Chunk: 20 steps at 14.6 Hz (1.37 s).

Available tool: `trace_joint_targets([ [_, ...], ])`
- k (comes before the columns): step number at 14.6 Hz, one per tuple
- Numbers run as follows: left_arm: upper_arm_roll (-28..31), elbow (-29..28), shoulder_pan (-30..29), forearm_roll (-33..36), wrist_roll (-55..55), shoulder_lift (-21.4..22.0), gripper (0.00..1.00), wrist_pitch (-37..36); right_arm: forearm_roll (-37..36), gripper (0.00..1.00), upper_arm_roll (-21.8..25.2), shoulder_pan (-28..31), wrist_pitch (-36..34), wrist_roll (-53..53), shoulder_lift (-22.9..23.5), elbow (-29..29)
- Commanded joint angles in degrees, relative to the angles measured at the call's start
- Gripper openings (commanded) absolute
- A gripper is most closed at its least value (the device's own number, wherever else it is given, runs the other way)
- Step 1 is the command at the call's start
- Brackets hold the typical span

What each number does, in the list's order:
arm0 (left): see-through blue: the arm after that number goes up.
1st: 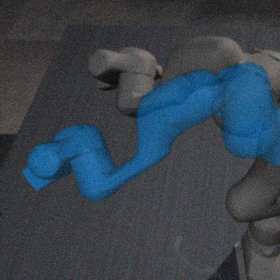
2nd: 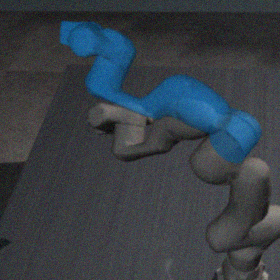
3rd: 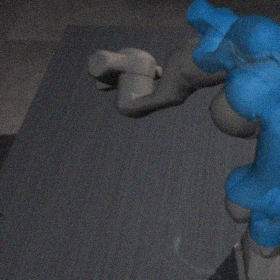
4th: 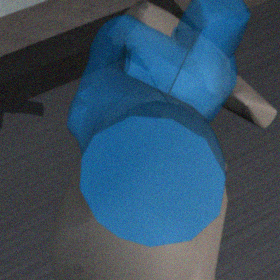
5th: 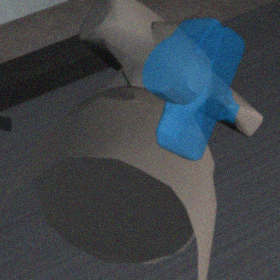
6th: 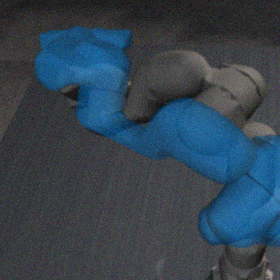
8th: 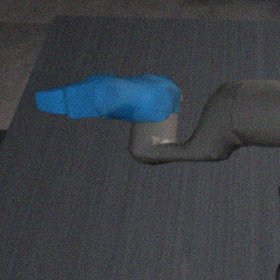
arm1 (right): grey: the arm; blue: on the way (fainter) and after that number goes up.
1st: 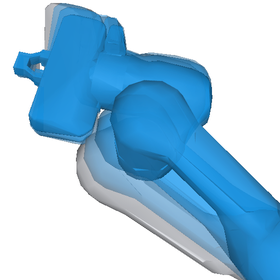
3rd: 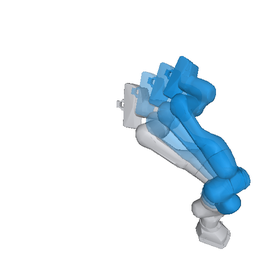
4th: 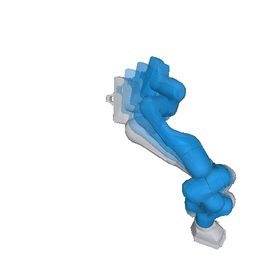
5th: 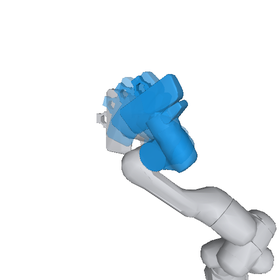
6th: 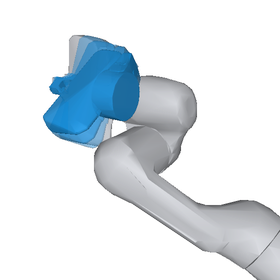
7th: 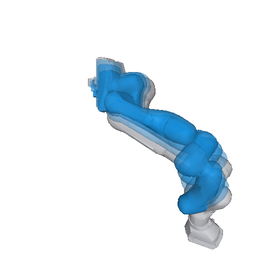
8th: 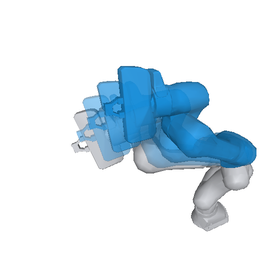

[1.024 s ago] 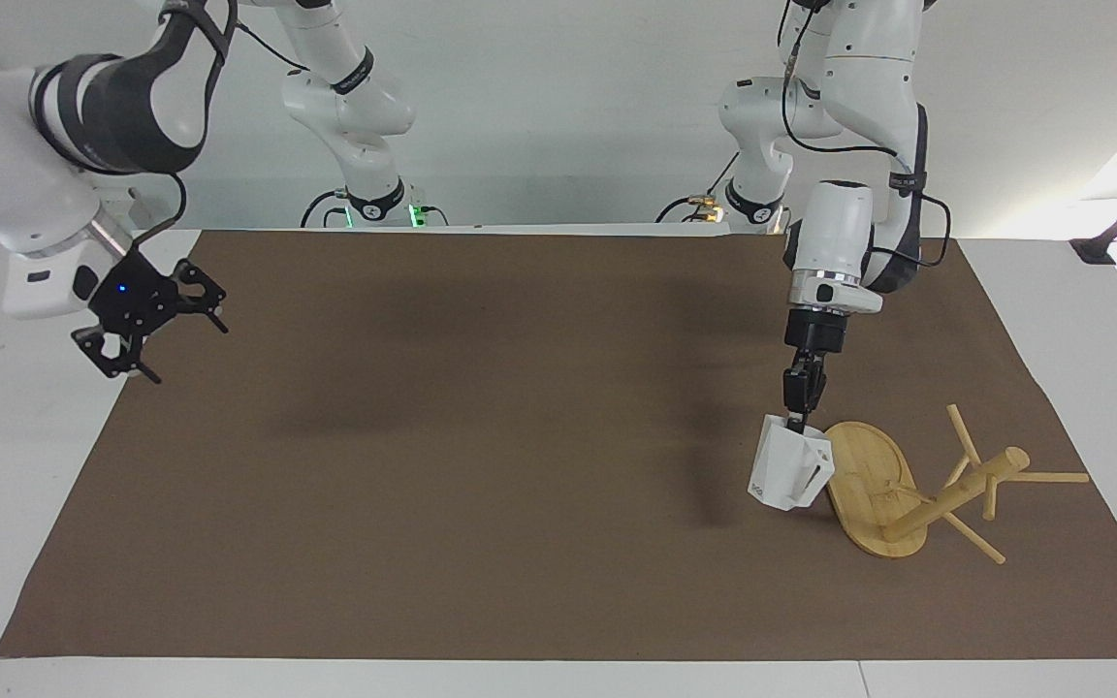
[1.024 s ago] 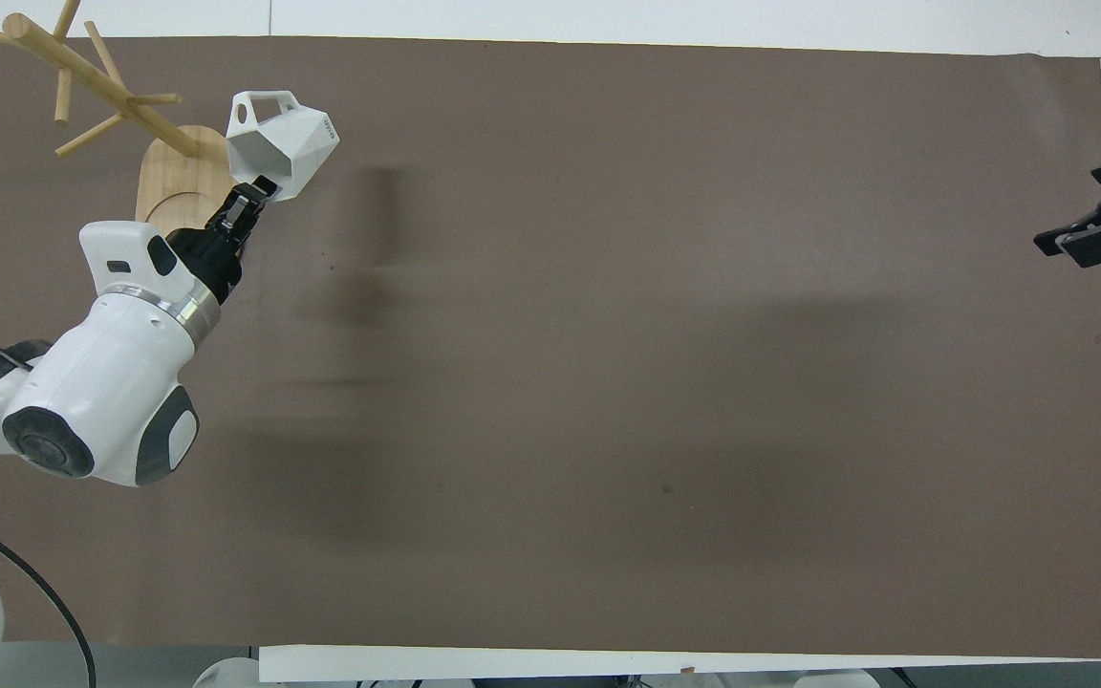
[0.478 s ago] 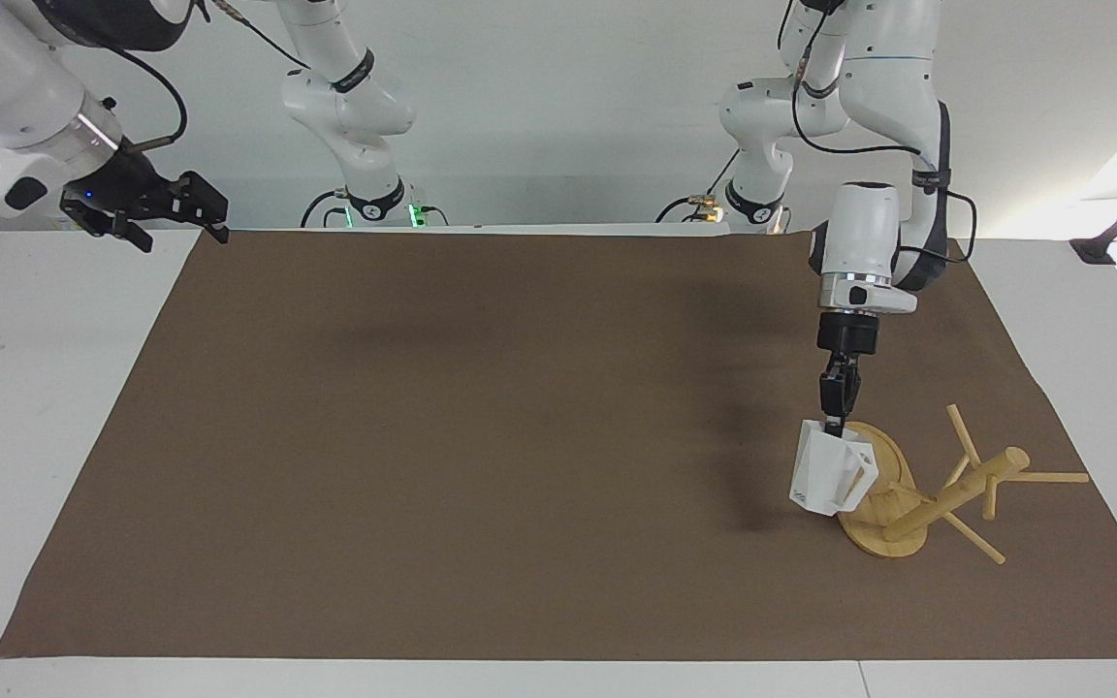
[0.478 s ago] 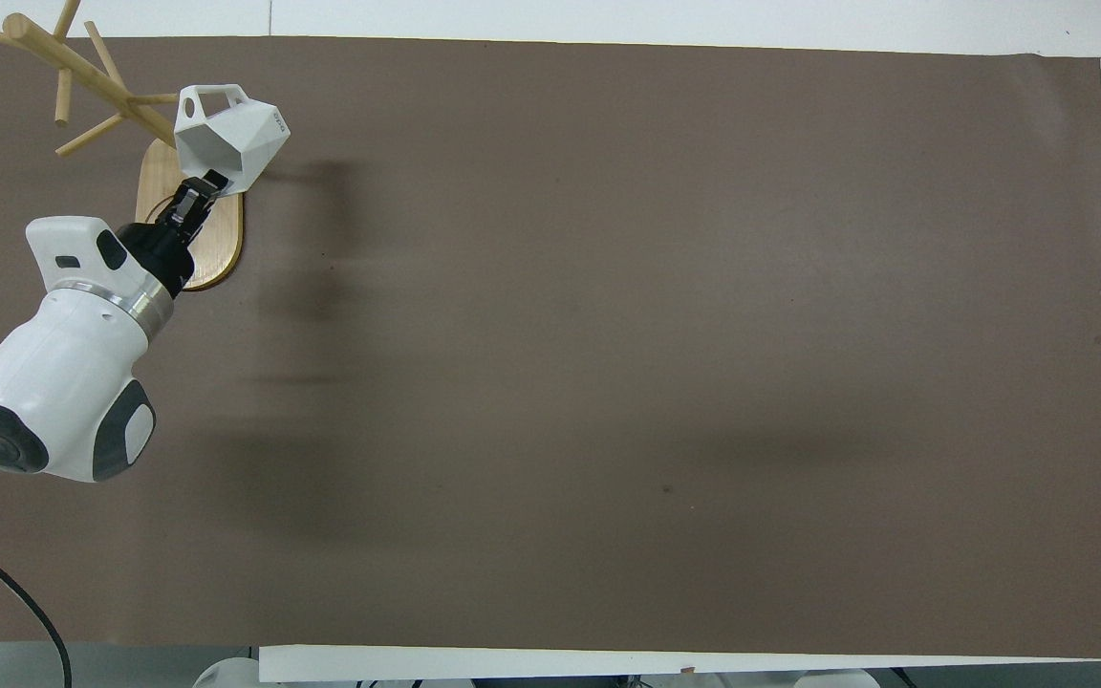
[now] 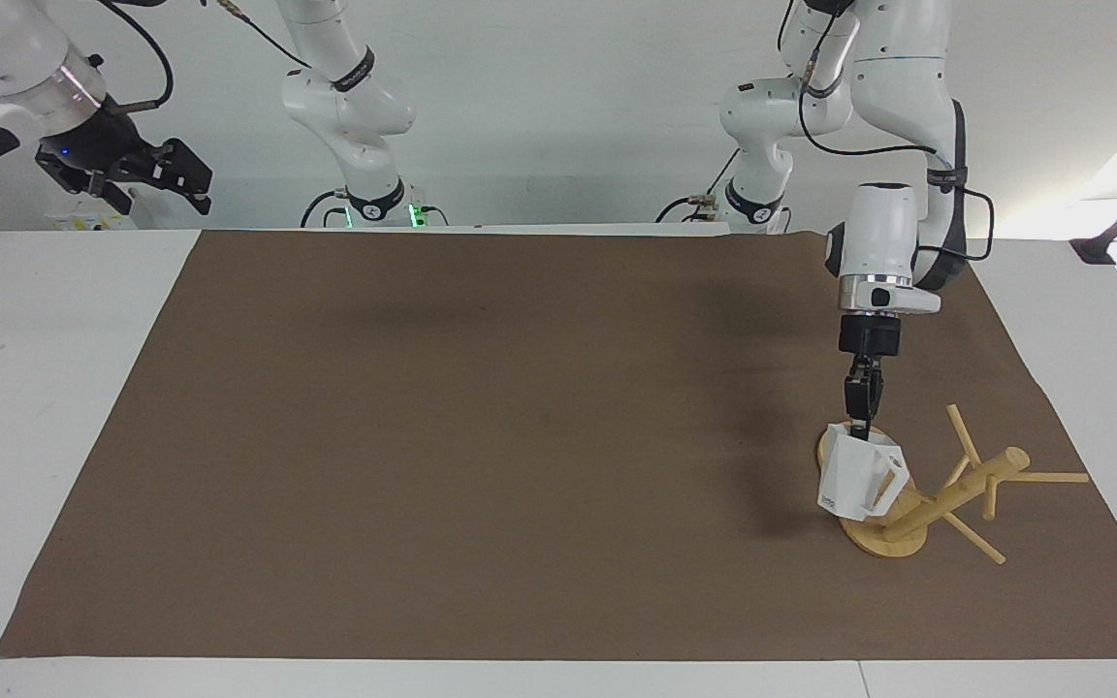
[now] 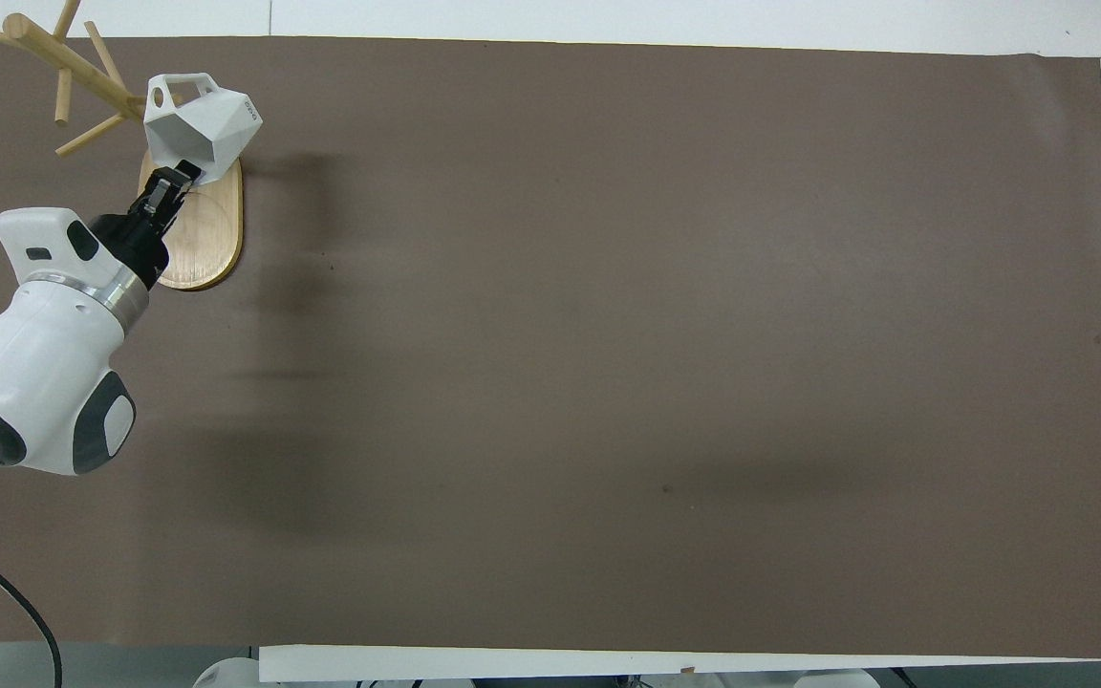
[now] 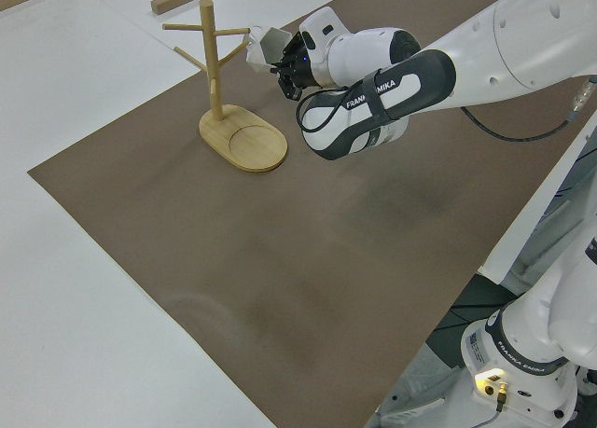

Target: Hang cup on rack

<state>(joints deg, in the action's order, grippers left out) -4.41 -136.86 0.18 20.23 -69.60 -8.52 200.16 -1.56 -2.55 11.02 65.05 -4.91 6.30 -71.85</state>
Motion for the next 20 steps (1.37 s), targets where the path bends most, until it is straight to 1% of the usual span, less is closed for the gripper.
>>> trace_joint_targets([
  [1,-0.4,2.5,-1.9,1.6,0.0,-2.9,0.00,0.3,-0.7,1.00,-0.3,-0.4,0.2,2.4,-0.8,-1.3],
  [3,-0.4,3.3,-2.0,1.6,0.0,-3.7,0.00,0.3,-0.5,1.00,-0.2,0.1,1.5,1.7,-1.9,-3.8],
  [4,-0.3,3.6,-2.4,1.8,0.1,-4.9,0.00,0.3,-0.4,1.00,0.0,-0.3,1.5,1.3,-2.8,-5.5],
  [5,-0.4,4.8,-3.6,2.8,0.0,-5.5,0.01,0.2,-0.4,1.00,0.8,-1.1,2.1,1.7,-4.1,-7.4],
  [6,-0.4,5.3,-4.2,3.1,-0.1,-5.6,0.09,0.1,-0.4,1.00,3.1,-3.7,3.1,1.7,-5.7,-9.3],
  [7,-0.4,6.2,-4.8,3.1,-0.3,-5.8,0.33,-0.2,-0.4,1.00,7.2,-6.9,4.6,1.4,-6.6,-10.8],
  [8,-0.4,7.4,-4.9,3.0,-0.5,-6.0,0.73,-1.4,-0.5,1.00,7.8,-7.8,5.6,1.7,-8.0,-12.6],
  [9,-0.4,8.0,-4.9,3.0,-0.6,-6.0,0.94,-3.4,-0.5,1.00,7.8,-7.9,6.3,1.9,-9.6,-14.7],
  [10,-0.4,8.2,-4.8,3.0,-0.5,-5.7,1.00,-6.0,-0.5,1.00,7.8,-8.1,7.5,1.9,-10.3,-16.1],
  [12,-0.4,7.2,-4.9,3.1,-0.5,-3.9,1.00,-9.1,-0.5,1.00,7.8,-8.3,8.6,1.7,-10.3,-16.3],
  [16,-0.4,6.4,-4.1,3.1,0.1,3.1,1.00,-25.4,-0.8,1.00,8.1,-9.7,9.8,2.1,-11.2,-18.2],
  [17,-0.4,6.5,-4.0,3.1,0.3,4.4,1.00,-27.8,-0.8,1.00,8.1,-9.7,10.0,2.0,-11.0,-18.1],
  [19,-0.5,6.7,-4.5,3.1,5.3,7.5,1.00,-33.1,-0.8,1.00,8.3,-9.8,10.0,2.1,-11.0,-18.2],
  [20,-0.6,7.0,-4.7,3.1,8.3,9.0,1.00,-37.3,-0.8,1.00,8.4,-9.8,10.0,2.0,-11.3,-18.6],
])
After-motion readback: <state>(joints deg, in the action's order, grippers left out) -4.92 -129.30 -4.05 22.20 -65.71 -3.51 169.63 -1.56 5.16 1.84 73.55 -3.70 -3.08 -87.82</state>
